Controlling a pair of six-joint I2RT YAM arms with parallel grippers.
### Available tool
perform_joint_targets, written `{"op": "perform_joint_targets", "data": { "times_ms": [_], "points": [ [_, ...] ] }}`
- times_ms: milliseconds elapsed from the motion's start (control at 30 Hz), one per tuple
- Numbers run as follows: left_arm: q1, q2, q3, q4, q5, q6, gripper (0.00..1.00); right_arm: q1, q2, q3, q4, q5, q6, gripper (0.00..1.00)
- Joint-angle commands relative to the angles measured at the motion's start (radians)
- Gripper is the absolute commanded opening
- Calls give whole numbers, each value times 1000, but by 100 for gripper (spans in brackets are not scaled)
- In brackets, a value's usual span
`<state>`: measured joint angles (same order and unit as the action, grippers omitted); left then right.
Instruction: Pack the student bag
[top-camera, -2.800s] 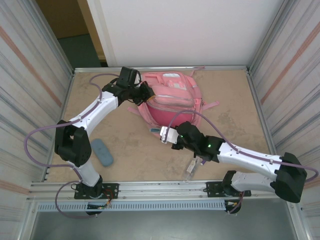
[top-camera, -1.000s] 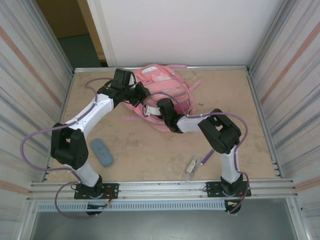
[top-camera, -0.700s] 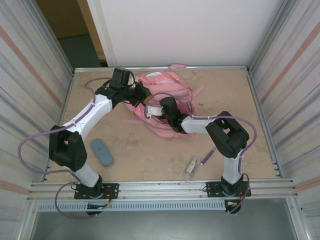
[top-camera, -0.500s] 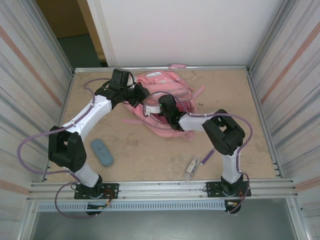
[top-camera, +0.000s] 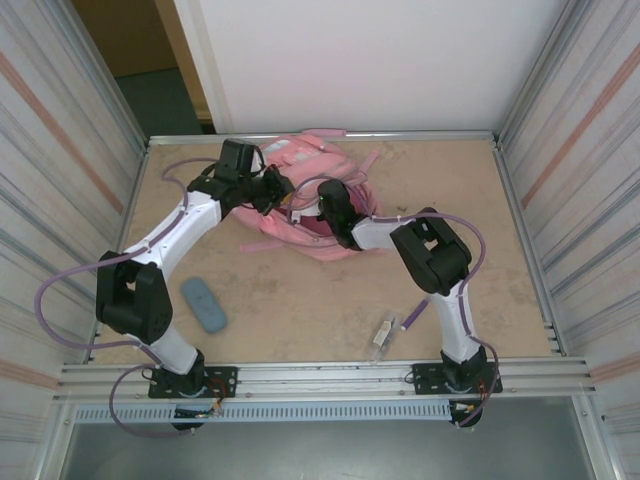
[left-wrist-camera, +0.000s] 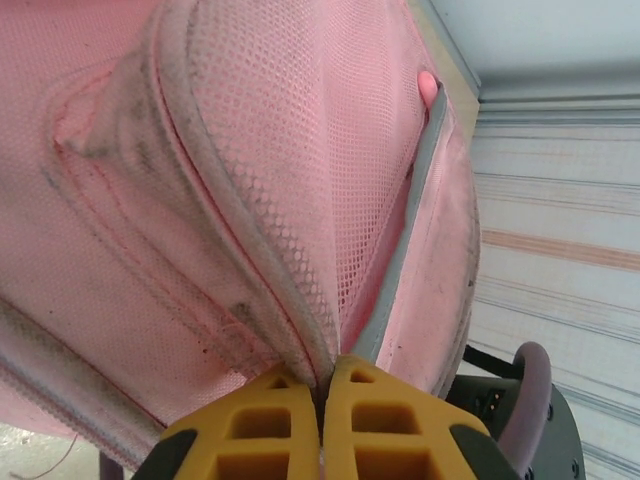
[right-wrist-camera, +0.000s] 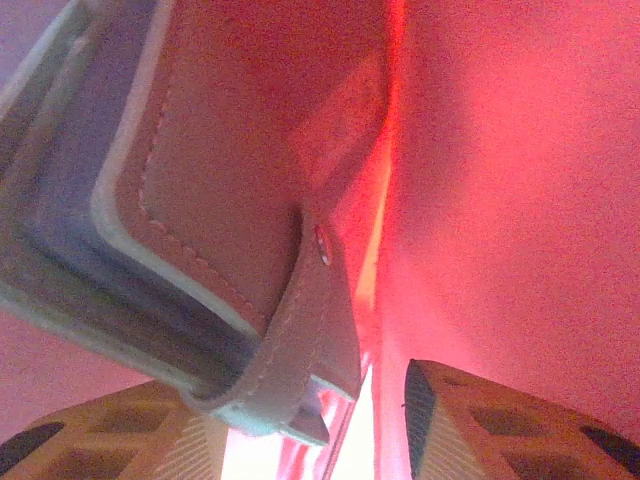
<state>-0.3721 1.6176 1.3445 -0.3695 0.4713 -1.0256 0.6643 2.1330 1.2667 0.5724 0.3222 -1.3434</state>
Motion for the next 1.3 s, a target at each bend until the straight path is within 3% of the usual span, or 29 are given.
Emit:
{"op": "perform_joint_targets", "data": {
  "times_ms": [0, 267, 600, 767, 867, 967, 1100, 1200, 1267],
  "points": [
    [-16, -76, -1, 27, 167, 44, 0, -19, -86, -63, -95, -36, 67, 48],
    [26, -59, 3, 27, 177, 74, 0, -23, -376, -261, -295, -191, 322, 49],
    [70, -7, 25, -71, 149, 284, 0, -34, -669, -448, -509, -434, 682, 51],
    [79, 3, 36, -120, 130, 478, 27, -40, -881, -549, -566, -667, 941, 50],
    [66, -39, 23, -132, 66, 637, 31, -50, -1008, -598, -592, -732, 1056, 50],
    [-4, -91, 4, -128, -97, 858, 40, -106, -1124, -630, -598, -699, 1178, 51],
    [-161, -107, -8, -119, -262, 1174, 53, -244, -1245, -656, -577, -467, 1457, 55],
    [-291, -68, -20, -81, -416, 1349, 61, -346, -1246, -597, -710, -345, 1610, 66],
    [-355, -13, 3, -84, -486, 1428, 63, -401, -1220, -552, -809, -326, 1668, 67]
  ]
}}
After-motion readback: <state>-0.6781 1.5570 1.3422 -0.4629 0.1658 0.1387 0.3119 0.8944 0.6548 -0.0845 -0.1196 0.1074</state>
